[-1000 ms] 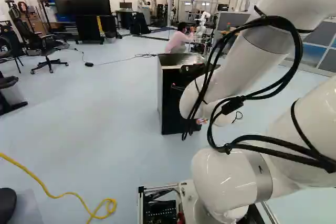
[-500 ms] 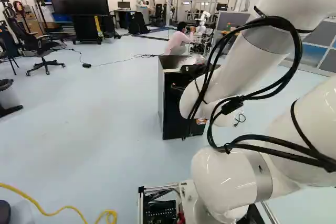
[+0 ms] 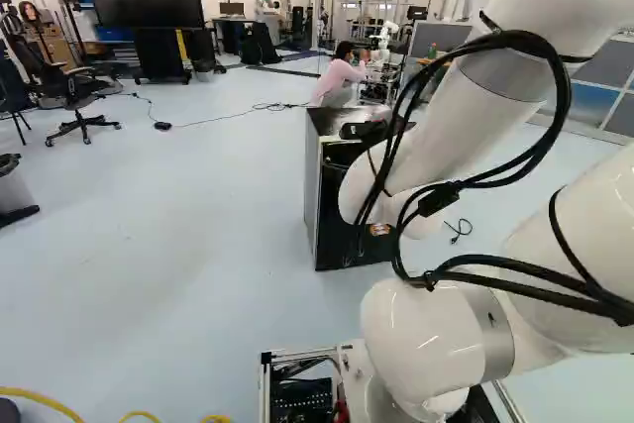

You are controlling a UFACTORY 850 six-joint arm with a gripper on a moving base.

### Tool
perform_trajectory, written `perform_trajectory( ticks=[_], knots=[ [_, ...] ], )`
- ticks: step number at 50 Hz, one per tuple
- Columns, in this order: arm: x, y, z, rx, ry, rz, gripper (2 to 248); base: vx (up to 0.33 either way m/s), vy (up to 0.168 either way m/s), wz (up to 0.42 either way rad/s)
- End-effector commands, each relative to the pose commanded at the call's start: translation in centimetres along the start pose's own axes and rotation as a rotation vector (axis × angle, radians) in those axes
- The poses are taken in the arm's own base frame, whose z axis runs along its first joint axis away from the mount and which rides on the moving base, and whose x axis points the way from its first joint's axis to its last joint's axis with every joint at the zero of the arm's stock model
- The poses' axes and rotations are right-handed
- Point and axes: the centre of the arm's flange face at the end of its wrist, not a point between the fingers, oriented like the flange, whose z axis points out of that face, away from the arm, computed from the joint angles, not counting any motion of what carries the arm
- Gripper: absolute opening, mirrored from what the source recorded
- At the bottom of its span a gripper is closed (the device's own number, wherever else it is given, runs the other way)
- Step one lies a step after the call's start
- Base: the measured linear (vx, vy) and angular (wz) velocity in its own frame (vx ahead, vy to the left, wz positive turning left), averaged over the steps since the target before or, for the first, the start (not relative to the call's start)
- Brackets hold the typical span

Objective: Grab a drink from the fridge

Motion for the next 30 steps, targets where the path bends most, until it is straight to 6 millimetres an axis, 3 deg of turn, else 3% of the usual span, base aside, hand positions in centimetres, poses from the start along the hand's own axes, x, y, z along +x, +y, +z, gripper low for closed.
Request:
perform_trajectory(
  ticks=[30],
  knots=[
    [0.0,0.0,0.0,0.0,0.0,0.0,247,0.082,0.09,-0.022]
  ],
)
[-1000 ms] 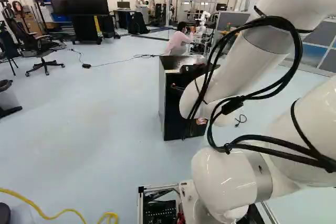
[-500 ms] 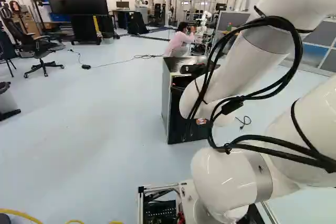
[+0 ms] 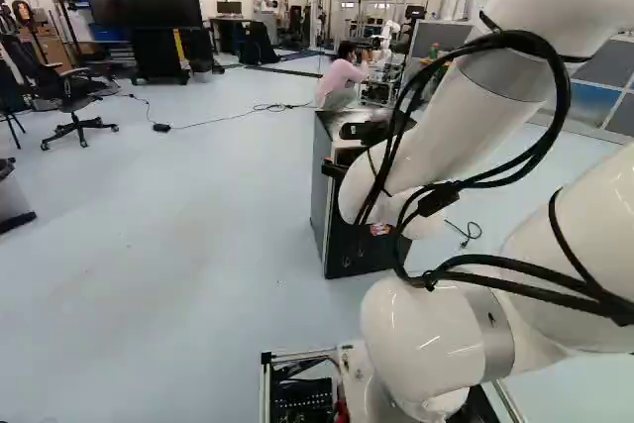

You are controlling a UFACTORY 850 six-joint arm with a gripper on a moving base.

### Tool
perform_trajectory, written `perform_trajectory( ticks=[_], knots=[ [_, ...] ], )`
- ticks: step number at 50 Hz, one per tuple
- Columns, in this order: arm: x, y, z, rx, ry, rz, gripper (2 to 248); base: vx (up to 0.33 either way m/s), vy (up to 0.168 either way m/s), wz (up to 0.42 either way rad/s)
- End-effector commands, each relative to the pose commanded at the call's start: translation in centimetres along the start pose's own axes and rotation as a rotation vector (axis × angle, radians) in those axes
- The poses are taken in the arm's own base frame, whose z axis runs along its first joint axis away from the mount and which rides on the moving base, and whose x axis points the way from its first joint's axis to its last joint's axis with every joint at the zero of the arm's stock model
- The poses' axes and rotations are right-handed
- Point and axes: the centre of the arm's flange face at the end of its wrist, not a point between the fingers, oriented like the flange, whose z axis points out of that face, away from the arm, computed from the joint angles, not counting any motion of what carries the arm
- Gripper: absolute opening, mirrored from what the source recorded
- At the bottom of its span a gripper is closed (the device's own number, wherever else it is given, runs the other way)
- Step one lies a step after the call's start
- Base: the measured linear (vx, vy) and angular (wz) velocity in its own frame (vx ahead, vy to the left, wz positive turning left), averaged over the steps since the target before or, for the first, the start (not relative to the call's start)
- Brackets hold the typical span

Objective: Grab a drink from the fridge

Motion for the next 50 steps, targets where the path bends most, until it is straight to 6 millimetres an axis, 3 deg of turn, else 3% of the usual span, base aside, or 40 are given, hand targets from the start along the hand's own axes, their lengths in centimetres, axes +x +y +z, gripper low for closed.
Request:
perform_trajectory(
  ticks=[15,50],
  knots=[
    [0.0,0.0,0.0,0.0,0.0,0.0,247,0.025,0.085,-0.018],
    [0.0,0.0,0.0,0.0,0.0,0.0,247,-0.001,-0.001,0.0]
  ],
)
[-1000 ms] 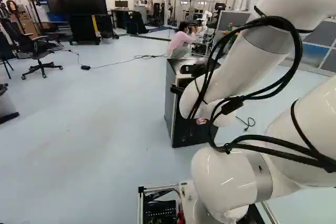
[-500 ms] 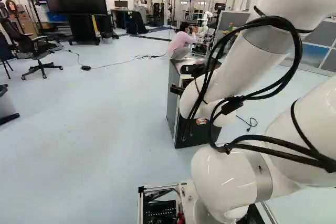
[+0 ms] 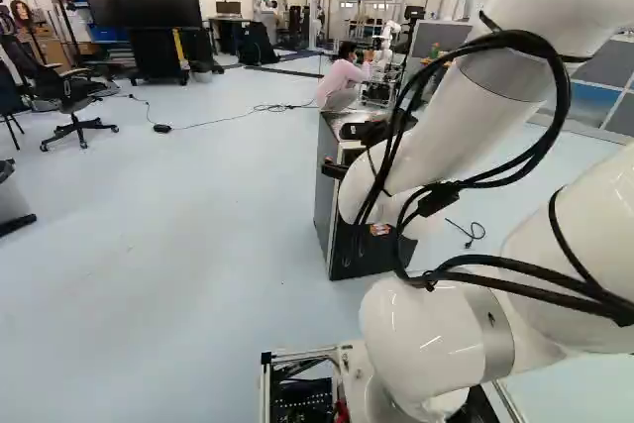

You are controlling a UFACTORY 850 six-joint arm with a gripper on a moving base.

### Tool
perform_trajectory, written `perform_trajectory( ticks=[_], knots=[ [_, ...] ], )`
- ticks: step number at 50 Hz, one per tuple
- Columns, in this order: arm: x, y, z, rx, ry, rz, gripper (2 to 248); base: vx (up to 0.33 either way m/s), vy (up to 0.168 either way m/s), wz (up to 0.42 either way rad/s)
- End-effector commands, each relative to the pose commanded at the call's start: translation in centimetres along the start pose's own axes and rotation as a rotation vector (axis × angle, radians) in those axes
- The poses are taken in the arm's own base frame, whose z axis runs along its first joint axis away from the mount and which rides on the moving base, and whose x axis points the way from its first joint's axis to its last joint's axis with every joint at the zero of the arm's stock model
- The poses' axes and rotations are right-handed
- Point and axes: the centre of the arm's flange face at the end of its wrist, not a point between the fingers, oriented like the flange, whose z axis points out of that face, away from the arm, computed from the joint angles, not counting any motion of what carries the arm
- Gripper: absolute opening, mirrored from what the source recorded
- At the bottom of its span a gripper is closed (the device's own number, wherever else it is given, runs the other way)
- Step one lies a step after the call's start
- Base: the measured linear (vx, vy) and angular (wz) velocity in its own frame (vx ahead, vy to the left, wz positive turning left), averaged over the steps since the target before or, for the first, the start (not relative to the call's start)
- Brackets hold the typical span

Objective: Grab a drink from the fridge

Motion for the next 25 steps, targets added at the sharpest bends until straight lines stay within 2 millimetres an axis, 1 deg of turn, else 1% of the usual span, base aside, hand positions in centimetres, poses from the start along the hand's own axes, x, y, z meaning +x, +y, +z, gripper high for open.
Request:
perform_trajectory(
  ticks=[25],
  knots=[
    [0.1,-1.0,0.1,-0.011,0.006,0.037,247,0.0,0.0,0.0]
  ],
)
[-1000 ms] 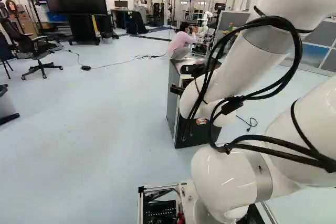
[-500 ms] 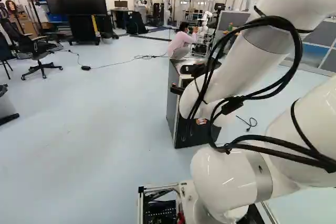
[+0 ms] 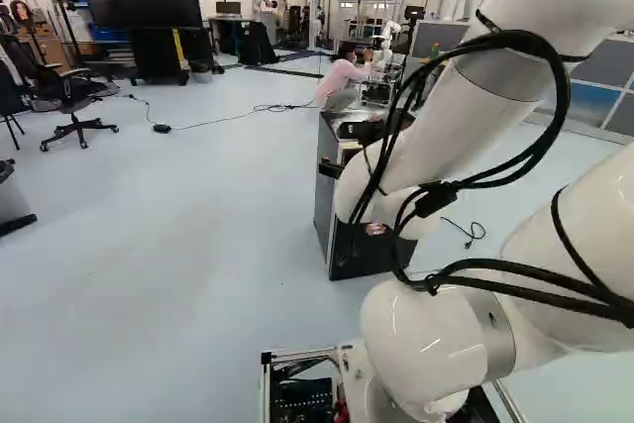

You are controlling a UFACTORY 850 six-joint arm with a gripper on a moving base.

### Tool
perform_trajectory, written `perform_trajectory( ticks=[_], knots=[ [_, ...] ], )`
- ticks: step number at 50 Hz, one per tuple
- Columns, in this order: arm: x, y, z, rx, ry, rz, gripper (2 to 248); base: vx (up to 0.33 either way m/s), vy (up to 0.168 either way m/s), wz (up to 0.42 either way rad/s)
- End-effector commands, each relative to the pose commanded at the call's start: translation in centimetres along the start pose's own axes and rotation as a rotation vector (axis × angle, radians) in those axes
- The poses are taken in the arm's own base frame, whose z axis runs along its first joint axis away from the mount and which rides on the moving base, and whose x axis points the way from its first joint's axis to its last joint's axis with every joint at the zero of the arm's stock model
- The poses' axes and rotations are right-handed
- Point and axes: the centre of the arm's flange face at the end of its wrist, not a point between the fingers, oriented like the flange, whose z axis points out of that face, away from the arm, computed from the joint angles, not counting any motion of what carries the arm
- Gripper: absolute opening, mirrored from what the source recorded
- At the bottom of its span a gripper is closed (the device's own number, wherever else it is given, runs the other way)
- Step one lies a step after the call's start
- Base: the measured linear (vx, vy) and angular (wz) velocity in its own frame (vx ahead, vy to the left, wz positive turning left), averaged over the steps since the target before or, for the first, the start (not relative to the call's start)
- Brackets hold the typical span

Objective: Grab a drink from the fridge

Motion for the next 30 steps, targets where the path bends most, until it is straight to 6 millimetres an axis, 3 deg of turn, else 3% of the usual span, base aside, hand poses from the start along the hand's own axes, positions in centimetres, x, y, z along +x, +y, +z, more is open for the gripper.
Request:
perform_trajectory(
  ticks=[30],
  knots=[
    [0.8,-1.9,0.1,-0.061,0.081,0.1,247,0.0,0.0,0.0]
  ],
)
